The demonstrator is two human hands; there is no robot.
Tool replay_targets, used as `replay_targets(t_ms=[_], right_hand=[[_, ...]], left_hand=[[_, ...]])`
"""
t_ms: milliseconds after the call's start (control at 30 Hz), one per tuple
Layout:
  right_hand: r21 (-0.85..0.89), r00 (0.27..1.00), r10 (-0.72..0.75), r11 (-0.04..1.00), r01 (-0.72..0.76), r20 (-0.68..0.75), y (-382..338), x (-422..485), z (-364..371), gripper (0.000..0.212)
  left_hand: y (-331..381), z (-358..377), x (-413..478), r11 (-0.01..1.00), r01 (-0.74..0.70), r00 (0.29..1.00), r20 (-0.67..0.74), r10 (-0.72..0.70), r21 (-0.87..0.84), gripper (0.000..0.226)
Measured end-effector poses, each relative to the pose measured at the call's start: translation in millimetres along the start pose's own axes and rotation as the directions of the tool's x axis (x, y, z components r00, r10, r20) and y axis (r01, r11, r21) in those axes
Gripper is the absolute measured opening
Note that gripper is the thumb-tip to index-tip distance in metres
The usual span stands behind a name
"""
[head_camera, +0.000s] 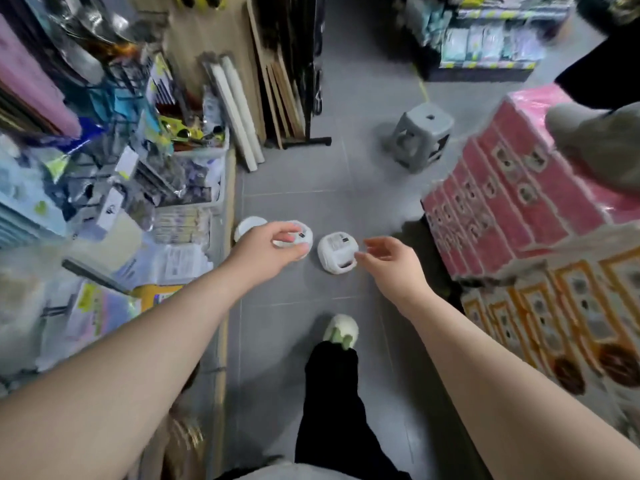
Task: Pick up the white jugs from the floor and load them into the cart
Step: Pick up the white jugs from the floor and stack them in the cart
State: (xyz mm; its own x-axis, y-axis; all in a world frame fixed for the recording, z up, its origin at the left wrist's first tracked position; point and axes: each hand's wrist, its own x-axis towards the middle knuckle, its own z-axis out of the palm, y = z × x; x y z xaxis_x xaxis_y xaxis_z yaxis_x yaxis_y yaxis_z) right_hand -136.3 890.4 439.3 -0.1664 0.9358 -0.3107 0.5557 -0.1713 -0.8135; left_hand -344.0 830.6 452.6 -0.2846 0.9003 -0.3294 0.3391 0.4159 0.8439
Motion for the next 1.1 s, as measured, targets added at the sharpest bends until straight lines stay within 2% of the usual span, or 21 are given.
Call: replay_targets(t_ms=[200, 367, 567, 733, 900, 1000, 1100], right_hand=[[-0.013, 0.994, 0.093, 0.996, -0.093, 0.048, 7, 156, 14, 0.043], [-0.048, 0.976, 0.207, 0.978, -0.203, 0.075, 50, 250, 45, 0.052], [0.061, 0.941, 0.337, 0.939, -0.338, 0.031, 166, 343, 127, 0.068], [0.153, 0.932, 0.362, 0.920, -0.360, 0.016, 283, 409, 214, 0.088], [0.102, 0.944, 0.328, 0.941, -0.322, -0.047, 373, 451, 298, 0.118], [0.040, 0.939, 0.339, 0.941, -0.337, -0.057, 407, 464, 327, 0.120], [0.009, 0.928, 0.333, 0.942, -0.336, -0.164, 426, 477, 342, 0.127]], left_hand=[[1, 19, 158, 0.998, 0.051, 0.999, 0.015, -0.052, 0.025, 0.035], [-42, 48, 266, 0.994, 0.107, 0.993, 0.043, -0.109, 0.034, 0.034], [-156, 116, 391, 0.984, 0.130, 0.975, 0.166, -0.149, 0.121, 0.040], [-272, 191, 484, 0.977, 0.091, 0.950, 0.276, -0.143, 0.192, 0.055], [-367, 249, 547, 0.966, 0.027, 0.932, 0.341, -0.118, 0.258, 0.069], [-408, 276, 579, 0.969, 0.015, 0.923, 0.369, -0.108, 0.246, 0.075], [-426, 297, 600, 0.977, 0.011, 0.917, 0.387, -0.094, 0.212, 0.079]])
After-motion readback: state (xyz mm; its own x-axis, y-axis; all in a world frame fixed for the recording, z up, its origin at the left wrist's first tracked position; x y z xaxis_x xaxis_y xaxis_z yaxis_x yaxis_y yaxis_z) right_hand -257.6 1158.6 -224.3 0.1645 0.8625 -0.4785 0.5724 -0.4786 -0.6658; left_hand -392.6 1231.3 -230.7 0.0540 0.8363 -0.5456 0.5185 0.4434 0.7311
